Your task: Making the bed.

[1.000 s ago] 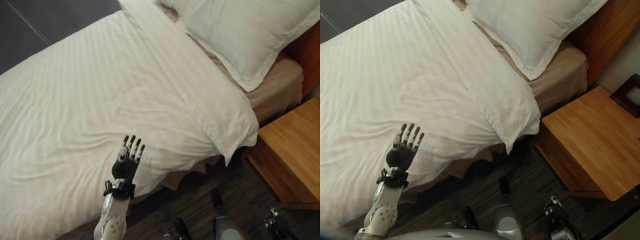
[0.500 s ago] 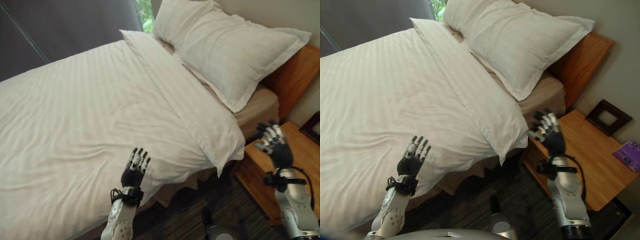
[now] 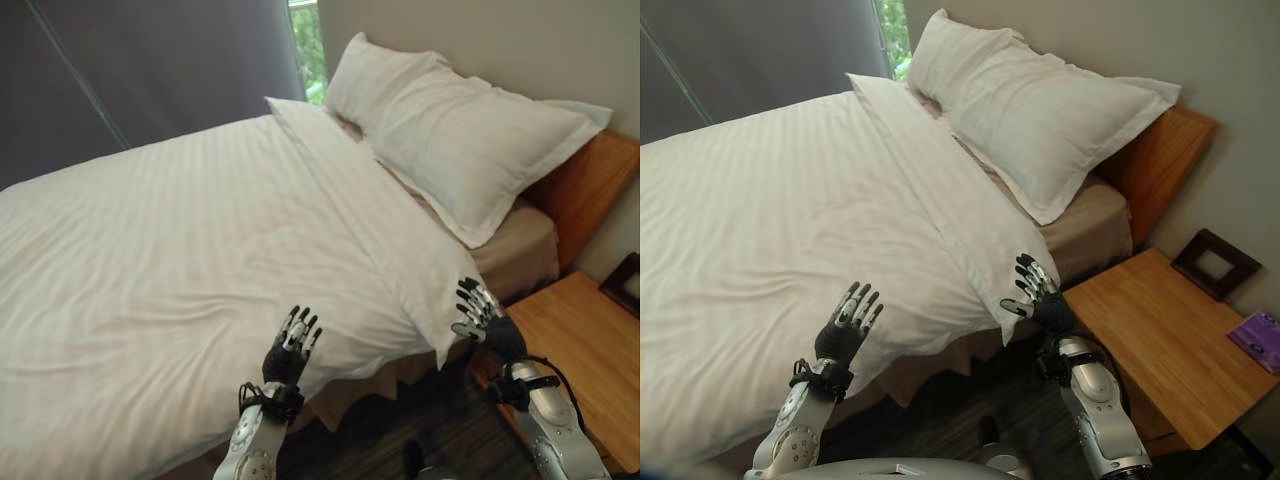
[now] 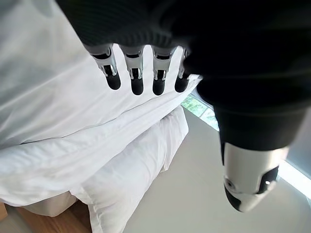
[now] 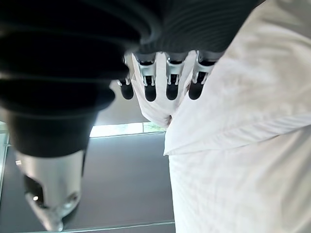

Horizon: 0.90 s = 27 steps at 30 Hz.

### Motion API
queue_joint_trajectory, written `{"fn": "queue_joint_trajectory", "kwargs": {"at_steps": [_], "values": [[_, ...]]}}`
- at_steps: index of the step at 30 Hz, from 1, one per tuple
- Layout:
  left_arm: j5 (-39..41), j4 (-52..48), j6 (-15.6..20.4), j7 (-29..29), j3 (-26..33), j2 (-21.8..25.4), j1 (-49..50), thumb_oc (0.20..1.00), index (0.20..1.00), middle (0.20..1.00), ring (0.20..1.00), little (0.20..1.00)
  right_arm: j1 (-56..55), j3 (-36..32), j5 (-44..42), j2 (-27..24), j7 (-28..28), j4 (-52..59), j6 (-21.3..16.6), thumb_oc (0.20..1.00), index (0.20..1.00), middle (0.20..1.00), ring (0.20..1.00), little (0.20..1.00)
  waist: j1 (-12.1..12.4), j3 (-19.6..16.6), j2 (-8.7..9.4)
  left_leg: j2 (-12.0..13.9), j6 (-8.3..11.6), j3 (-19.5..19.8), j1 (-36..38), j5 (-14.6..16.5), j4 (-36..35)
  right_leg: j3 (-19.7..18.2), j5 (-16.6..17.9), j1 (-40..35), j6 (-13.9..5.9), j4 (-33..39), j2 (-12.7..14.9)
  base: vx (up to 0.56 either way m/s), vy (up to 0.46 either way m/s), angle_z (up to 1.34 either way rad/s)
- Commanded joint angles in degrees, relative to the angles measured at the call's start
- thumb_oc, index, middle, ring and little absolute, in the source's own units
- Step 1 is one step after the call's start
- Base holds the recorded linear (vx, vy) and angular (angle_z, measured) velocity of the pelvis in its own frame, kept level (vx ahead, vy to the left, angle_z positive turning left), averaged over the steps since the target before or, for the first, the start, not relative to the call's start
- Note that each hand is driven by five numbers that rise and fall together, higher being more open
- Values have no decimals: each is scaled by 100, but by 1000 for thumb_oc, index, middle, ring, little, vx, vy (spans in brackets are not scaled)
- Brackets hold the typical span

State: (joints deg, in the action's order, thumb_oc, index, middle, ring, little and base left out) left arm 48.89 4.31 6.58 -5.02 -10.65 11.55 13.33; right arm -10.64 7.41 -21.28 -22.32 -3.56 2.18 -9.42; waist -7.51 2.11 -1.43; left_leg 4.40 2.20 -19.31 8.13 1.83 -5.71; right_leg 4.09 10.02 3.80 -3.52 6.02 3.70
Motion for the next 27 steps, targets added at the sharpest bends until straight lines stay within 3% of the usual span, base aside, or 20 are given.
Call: {"fn": "queue_joint_trajectory", "kwargs": {"at_steps": [1,2,3,4,6,7,9,10,13,15,18,19,20,21,23,24,26,27], "values": [[-331,-227,280,-94,295,347,-179,1000,1000,1000,1000,1000,362,-369,379,-296,32,252,-275,1000,1000,1000,1000,1000,284,188,-50,420,339,446,-328,-752,71,125,-721,-592,-232,-144,70,-113,-190,37],[-348,-281,292,-103,311,388,-153,1000,1000,1000,1000,1000,379,-445,270,-293,41,208,-295,1000,1000,1000,1000,1000,372,207,-55,448,385,579,-427,-827,71,277,-746,-606,-217,-124,51,-225,-264,78],[-327,-342,360,-17,438,476,-187,1000,1000,1000,1000,1000,469,-584,-88,-225,135,14,-383,1000,1000,1000,1000,1000,681,361,-93,519,566,876,-759,-1115,71,656,-839,-616,-163,-102,10,-178,-175,120],[-327,-344,358,-15,440,476,-191,1000,1000,1000,1000,1000,479,-584,-91,-225,133,6,-388,1000,1000,1000,1000,1000,662,341,-95,519,565,898,-803,-1138,71,676,-825,-584,-159,-102,8,-203,-185,120],[-229,-409,426,92,599,446,-177,1000,1000,1000,1000,1000,695,-539,-363,-259,187,-106,-439,1000,1000,1000,1000,1000,1002,617,-97,541,719,1210,-1227,-1492,441,924,-854,-551,-103,-102,19,-254,-127,108],[-208,-432,457,170,694,414,-191,1000,1000,1000,1000,1000,861,-509,-503,-301,251,-271,-439,1000,1000,1000,1000,1000,1127,759,-42,574,685,1089,-1474,-1369,951,1180,-835,-487,-61,-102,144,-387,-120,88],[-162,-400,409,207,818,303,-90,1000,1000,1000,1000,1000,1038,-500,-680,-204,433,-441,-437,1000,1000,1000,1000,1000,1138,731,45,805,615,526,-1354,-1062,1339,1595,-730,-405,-42,-111,307,-297,-95,130],[-49,-344,412,245,1026,168,48,1000,1000,1000,1000,1000,1040,-490,-1207,48,420,-349,-478,1000,1000,1000,1000,1000,1159,680,111,1232,717,236,-935,-867,2057,1912,-757,-427,-20,-129,410,-234,-50,212],[-88,-322,406,296,1172,187,119,1000,1000,1000,1000,1000,835,-477,-1223,164,340,-274,-407,1000,1000,1000,1000,1000,1122,587,70,1507,808,183,-492,-917,2176,2357,-763,-435,1,-141,451,-159,13,133],[-59,-318,447,469,1221,250,-129,1000,1000,1000,1000,1000,547,-489,-1165,282,387,-227,-401,1000,1000,1000,1000,1000,861,403,48,1774,966,-132,69,-1118,2170,2947,-724,-407,22,-176,537,-247,107,147],[-227,-484,448,455,1061,378,-604,1000,1000,1000,1000,1000,50,-699,-1198,408,385,-268,-322,1000,1000,1000,1000,1000,444,121,-59,1665,1083,-616,570,-903,1574,3730,-572,-271,-87,-199,793,-349,304,192],[-212,-428,388,375,975,332,-638,1000,1000,1000,1000,1000,-48,-871,-1130,366,402,-275,-302,1000,1000,1000,1000,1000,297,59,-127,1442,982,-874,493,-578,842,3959,-318,-256,-274,-264,1025,-195,346,239],[-210,-420,390,368,973,318,-639,1000,1000,1000,1000,1000,-47,-875,-1124,354,400,-281,-300,1000,1000,1000,1000,1000,284,43,-130,1385,940,-878,508,-577,776,3966,-278,-248,-312,-271,1072,-243,505,237],[-315,-410,351,346,1024,333,-584,1000,1000,1000,1000,1000,-59,-960,-985,390,431,-314,-275,1000,1000,1000,1000,1000,301,65,-118,1148,754,-862,519,-231,397,3909,-61,-155,-471,-289,1264,-113,287,163],[-372,-394,356,370,1071,345,-571,1000,1000,1000,1000,1000,-49,-1021,-997,451,462,-332,-284,1000,1000,1000,1000,1000,325,101,-62,933,585,-816,486,-51,303,3844,140,-89,-617,-347,1480,-144,442,64],[-492,-395,353,468,1218,380,-540,1000,1000,1000,1000,1000,-28,-1114,-1102,656,507,-339,-300,1000,1000,1000,1000,1000,357,202,12,637,391,-793,445,127,142,3795,461,-54,-861,-471,1785,-138,463,-12],[-552,-423,359,482,1277,424,-530,1000,1000,1000,1000,1000,-47,-1105,-1112,724,485,-356,-274,1000,1000,1000,1000,1000,349,275,41,513,300,-713,423,180,126,3645,495,-20,-934,-603,1876,-176,332,4],[-749,-217,474,534,1274,626,-551,1000,1000,1000,1000,1000,-76,-1029,-1048,821,423,-434,-252,1000,1000,1000,1000,1000,-97,464,128,421,189,-293,335,207,107,1546,301,412,-1016,-1173,1485,-191,254,34]]}}
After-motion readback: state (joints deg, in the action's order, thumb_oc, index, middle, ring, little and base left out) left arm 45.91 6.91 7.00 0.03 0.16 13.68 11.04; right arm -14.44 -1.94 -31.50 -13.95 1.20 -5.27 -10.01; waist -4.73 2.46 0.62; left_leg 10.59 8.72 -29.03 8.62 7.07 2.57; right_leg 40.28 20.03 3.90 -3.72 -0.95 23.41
